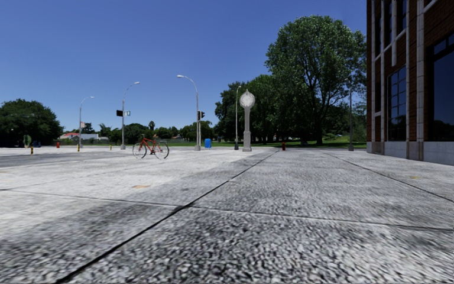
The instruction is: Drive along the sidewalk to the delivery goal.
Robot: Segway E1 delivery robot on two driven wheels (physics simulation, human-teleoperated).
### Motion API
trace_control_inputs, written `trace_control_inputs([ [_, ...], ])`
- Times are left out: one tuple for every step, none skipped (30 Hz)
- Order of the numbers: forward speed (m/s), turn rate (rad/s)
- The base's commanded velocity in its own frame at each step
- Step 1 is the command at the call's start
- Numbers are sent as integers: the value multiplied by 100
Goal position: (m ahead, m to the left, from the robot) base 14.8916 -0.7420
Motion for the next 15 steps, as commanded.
trace_control_inputs([
  [200,0],
  [200,0],
  [200,0],
  [200,0],
  [200,0],
  [200,0],
  [200,0],
  [200,0],
  [200,0],
  [200,0],
  [200,0],
  [200,0],
  [200,0],
  [200,0],
  [200,0],
])
